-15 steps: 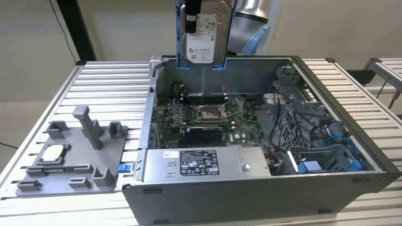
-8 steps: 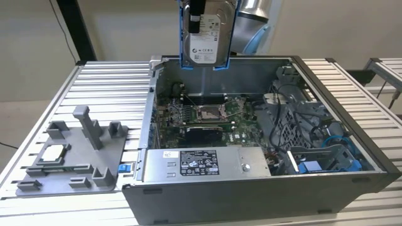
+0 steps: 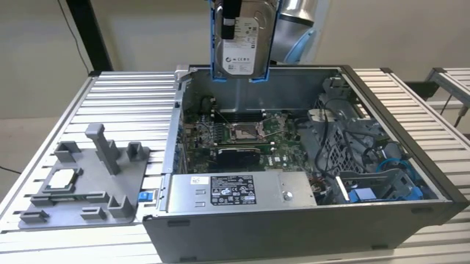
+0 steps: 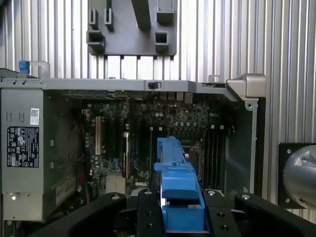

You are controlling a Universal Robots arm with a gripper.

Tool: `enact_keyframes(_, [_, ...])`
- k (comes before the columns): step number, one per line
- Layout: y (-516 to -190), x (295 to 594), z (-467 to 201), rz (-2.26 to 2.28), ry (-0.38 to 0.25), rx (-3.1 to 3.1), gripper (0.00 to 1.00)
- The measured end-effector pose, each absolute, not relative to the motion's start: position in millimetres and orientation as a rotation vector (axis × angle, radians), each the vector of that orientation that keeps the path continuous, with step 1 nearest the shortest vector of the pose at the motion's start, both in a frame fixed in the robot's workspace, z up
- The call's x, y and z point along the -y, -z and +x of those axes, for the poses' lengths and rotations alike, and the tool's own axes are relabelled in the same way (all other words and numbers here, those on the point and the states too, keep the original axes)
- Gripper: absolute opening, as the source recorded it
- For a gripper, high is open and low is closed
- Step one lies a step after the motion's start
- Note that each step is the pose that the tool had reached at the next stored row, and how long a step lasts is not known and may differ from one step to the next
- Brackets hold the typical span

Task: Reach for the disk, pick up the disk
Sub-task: 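Pick up the disk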

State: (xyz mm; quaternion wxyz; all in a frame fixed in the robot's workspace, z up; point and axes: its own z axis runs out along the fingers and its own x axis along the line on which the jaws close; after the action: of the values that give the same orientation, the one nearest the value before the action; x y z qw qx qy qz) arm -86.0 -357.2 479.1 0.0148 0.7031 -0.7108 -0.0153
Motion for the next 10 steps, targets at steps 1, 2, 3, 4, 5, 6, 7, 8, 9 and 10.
enact_keyframes(1, [-479.0, 359.4, -85.6, 2.188, 0.048, 2.212, 0.0])
enact_keyframes(2, [-479.0, 361.5, -85.2, 2.187, 0.048, 2.212, 0.0])
enact_keyframes(3, [-478.9, 363.6, -84.8, 2.187, 0.048, 2.213, 0.0])
enact_keyframes(4, [-478.8, 366.0, -84.5, 2.187, 0.049, 2.213, 0.0])
enact_keyframes(5, [-478.7, 368.2, -84.1, 2.186, 0.049, 2.213, 0.0])
enact_keyframes(6, [-478.6, 370.3, -83.8, 2.186, 0.049, 2.213, 0.0])
enact_keyframes(7, [-478.6, 372.7, -83.4, 2.185, 0.049, 2.214, 0.0])
enact_keyframes(8, [-478.5, 375.0, -83.1, 2.185, 0.05, 2.214, 0.0])
enact_keyframes(9, [-478.4, 377.3, -82.8, 2.184, 0.05, 2.214, 0.0])
enact_keyframes(10, [-478.3, 379.7, -82.4, 2.184, 0.05, 2.214, 0.0])
